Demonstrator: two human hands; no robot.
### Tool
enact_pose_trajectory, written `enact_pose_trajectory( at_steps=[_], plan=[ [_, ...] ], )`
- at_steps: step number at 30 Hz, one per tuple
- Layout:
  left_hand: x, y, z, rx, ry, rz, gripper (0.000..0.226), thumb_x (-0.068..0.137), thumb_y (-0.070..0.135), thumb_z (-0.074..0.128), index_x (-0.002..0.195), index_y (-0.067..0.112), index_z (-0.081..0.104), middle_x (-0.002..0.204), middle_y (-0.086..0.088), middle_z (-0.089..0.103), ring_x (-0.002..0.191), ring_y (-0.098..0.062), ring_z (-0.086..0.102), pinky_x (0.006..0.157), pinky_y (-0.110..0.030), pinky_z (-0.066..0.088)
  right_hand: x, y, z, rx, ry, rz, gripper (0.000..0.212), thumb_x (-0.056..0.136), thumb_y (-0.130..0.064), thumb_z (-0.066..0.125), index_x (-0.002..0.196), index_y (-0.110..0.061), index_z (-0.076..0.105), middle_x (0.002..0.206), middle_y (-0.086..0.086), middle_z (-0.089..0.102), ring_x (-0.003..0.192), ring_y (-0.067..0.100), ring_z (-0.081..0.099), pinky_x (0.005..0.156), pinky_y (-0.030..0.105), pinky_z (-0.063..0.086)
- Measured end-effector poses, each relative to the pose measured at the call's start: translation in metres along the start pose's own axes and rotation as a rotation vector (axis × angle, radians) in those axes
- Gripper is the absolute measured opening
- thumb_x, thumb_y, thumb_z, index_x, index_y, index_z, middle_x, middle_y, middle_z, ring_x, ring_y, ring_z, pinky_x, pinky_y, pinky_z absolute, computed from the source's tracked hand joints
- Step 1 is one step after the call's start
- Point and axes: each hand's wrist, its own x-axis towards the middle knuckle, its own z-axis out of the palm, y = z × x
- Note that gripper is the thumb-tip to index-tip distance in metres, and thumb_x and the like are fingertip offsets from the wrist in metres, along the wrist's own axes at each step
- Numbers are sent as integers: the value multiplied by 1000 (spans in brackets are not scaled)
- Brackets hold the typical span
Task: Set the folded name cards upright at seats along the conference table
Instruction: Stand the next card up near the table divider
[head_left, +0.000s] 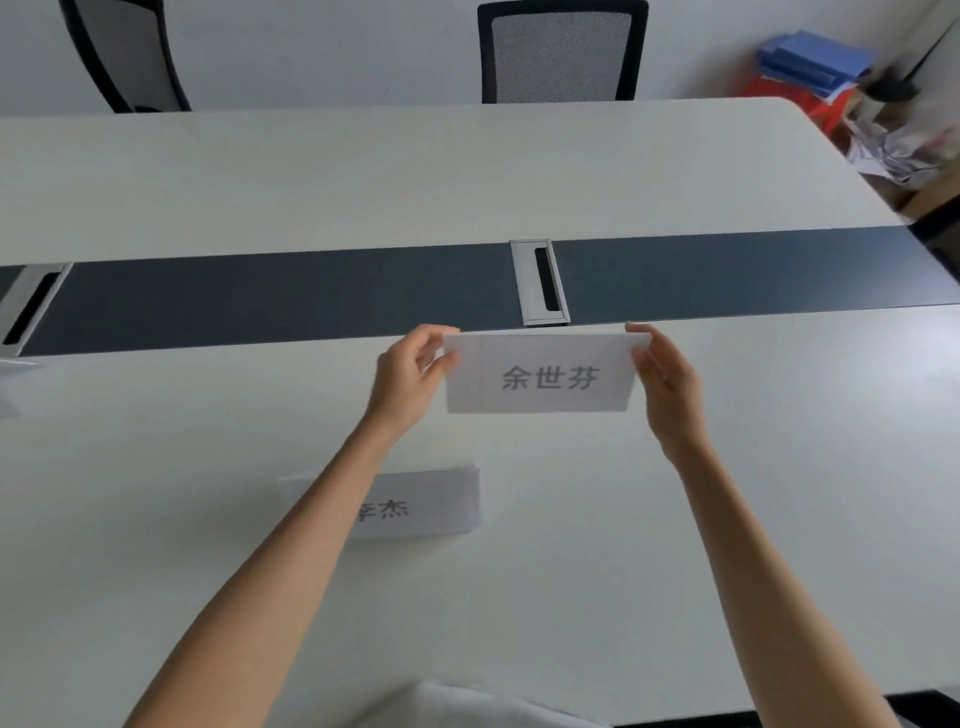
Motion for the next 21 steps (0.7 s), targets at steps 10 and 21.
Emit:
enact_pose_trajectory(
  at_steps=[10, 21],
  plan=[
    [30, -50, 92, 168, -129, -320, 23, 83, 7, 59, 106, 4, 59, 121, -10, 62, 113, -25, 56, 88, -19, 36, 22, 94, -15, 27, -34, 300, 23, 94, -15, 41, 113, -18, 54, 100, 3, 55, 90, 19, 49, 71, 25, 39],
    [18, -54, 104, 59, -212, -592, 37, 65, 26, 45, 97, 17, 62, 101, -4, 67, 90, -21, 58, 79, -31, 41, -20, 110, -11, 82, 2, 484, 53, 86, 6, 32, 134, -15, 38, 137, 4, 48, 127, 17, 44, 110, 37, 33]
  ],
)
